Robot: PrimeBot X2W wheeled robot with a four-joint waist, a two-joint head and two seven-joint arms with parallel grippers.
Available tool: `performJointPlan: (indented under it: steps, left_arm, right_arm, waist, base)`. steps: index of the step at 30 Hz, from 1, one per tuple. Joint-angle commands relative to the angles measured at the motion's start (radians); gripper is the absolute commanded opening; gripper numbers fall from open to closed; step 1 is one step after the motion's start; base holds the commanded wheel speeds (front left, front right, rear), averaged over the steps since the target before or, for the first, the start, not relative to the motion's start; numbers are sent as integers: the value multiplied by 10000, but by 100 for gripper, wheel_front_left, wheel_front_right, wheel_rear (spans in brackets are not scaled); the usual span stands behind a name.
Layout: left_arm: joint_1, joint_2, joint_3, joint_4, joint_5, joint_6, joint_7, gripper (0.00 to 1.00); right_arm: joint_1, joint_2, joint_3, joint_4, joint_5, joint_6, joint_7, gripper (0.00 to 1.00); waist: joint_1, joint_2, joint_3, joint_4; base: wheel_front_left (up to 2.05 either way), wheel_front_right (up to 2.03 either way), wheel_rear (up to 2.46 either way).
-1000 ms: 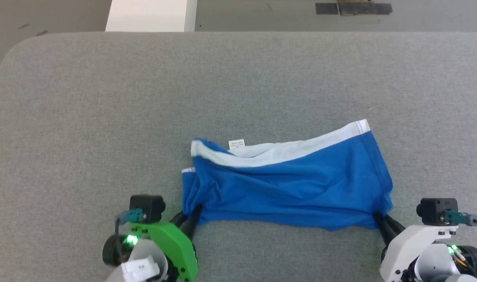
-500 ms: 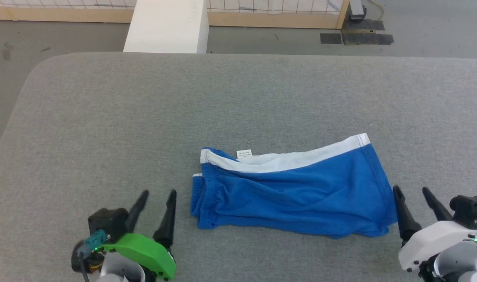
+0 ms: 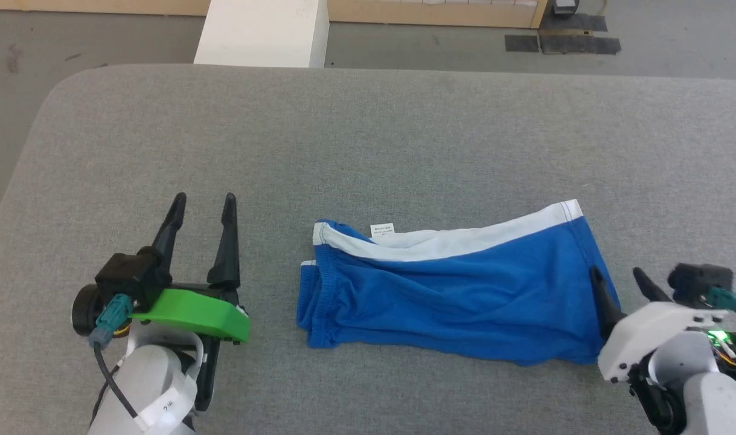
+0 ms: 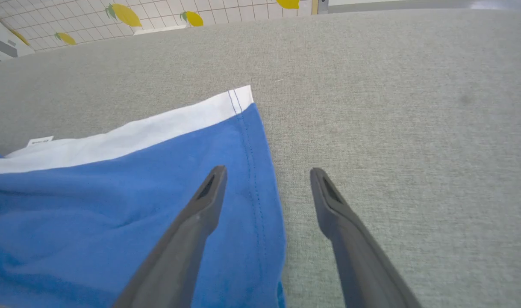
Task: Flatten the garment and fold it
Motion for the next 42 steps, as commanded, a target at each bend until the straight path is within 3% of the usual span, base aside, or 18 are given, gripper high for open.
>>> performJointPlan:
  steps: [1,16,17,20,27,36,42]
  left_arm:
    - [-118,-115,194,91,310,-120,-46,100]
    - [12,-1182,1388,642,1481,-1042,-48,100]
    - [30,-1234,1434,668,1520,-1086,-48,100]
    - [68,-1346,1578,752,1574,-1195,-48,100]
    - [172,-1512,1795,898,1735,-1391,-49,100]
    - [166,-1612,1984,937,1856,-1528,-49,100]
    - [188,-1657,2025,938,1901,-1581,-49,100]
  right_arm:
    - [-300,-7,52,235,10,-15,235,100]
    - [-1359,-7,915,2317,761,-15,3244,98]
    - [-1334,-7,1000,2334,895,-15,3368,49]
    - [-1263,-7,1081,2247,1135,-15,3345,0]
    - [-1043,-7,77,1689,571,-15,2527,0]
    - [-371,-7,-1844,-213,-1416,-15,2409,0]
    - [106,-7,-1506,-1863,-1543,-15,2955,0]
  waist:
    - [0,0,49,-21]
    - [0,0,56,77]
    - [0,0,41,99]
    - [0,0,-12,143]
    - [0,0,-161,171]
    - [0,0,-170,144]
    - [0,0,-187,164]
  base:
    - [0,0,0]
    - [0,0,0]
    - [0,0,0]
    - [0,0,0]
    - [0,0,0]
    - [0,0,0]
    - [0,0,0]
